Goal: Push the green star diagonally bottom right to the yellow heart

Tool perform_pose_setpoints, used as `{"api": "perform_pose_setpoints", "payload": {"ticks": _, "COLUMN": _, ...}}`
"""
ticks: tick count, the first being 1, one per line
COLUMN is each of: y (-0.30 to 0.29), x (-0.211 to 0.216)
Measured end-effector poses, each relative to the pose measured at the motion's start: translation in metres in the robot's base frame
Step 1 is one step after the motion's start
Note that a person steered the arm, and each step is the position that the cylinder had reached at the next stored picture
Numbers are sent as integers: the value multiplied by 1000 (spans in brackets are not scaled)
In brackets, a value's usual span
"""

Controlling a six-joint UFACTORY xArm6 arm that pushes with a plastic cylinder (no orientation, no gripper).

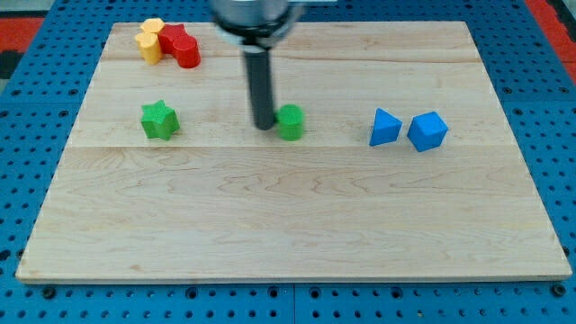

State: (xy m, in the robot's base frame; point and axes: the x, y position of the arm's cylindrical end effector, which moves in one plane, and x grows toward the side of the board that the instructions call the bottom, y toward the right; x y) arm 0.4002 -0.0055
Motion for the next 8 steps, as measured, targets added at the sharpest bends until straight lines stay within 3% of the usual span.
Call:
{"api": "perform_pose_setpoints", "payload": {"ticks": 1, "y": 49, "x": 3}}
{"api": "perform_pose_setpoints", "payload": {"ticks": 2, "y": 39, "x": 13}}
{"api": "perform_pose_setpoints", "payload": {"ticks": 3, "y": -41, "x": 50}}
{"api": "perform_pose_setpoints", "payload": {"ticks": 4, "y": -79, "x": 101}}
{"api": "perform_pose_setpoints", "payload": {"ticks": 5, "y": -198, "x": 152}}
{"api": "perform_pose_setpoints", "payload": {"ticks": 6, "y": -286, "x": 83}}
{"api": "perform_pose_setpoints", "payload": {"ticks": 8, "y": -280, "x": 25}}
